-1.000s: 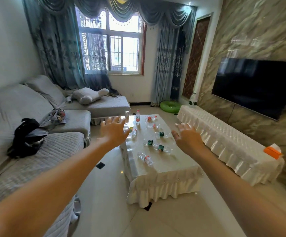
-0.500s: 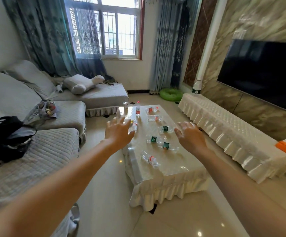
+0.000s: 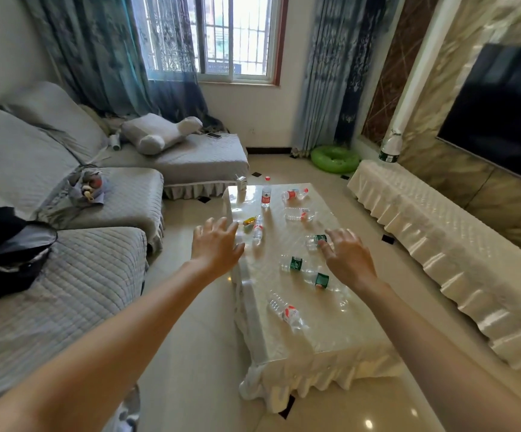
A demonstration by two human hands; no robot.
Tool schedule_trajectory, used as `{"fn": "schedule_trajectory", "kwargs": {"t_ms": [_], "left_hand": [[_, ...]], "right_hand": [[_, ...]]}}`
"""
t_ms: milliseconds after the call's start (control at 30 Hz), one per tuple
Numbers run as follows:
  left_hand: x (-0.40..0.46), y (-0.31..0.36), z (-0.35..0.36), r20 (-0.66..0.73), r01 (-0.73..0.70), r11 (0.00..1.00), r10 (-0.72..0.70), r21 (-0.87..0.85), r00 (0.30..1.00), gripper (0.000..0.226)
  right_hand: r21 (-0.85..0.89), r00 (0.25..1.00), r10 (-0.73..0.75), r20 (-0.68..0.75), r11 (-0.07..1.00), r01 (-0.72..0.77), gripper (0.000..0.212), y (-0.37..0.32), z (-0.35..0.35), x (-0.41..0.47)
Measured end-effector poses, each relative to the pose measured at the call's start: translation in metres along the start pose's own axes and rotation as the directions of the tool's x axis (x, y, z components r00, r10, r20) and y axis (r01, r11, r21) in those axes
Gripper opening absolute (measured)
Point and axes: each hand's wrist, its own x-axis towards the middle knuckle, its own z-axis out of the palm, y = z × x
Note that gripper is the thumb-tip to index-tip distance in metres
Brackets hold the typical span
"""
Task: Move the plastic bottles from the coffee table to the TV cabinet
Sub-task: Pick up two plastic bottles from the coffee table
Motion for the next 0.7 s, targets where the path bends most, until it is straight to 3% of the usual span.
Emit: {"fn": "schedule_trajectory", "kwargs": {"t_ms": [300, 700], "left_hand": [[0.088, -0.047, 0.052, 0.039, 0.060, 0.998, -0.061, 0.027, 0.997, 0.058], [0.230, -0.176, 0.119, 0.151, 0.054, 0.999, -0.052, -0.008, 0.987, 0.056]], "right_hand": [[0.000, 0.996, -0.021, 0.089, 1.000, 0.021, 0.045, -0.007, 0.068, 0.118], [-0.001, 0.988, 0.029, 0.151, 1.000, -0.029, 0.045, -0.087, 0.184, 0.269]]}}
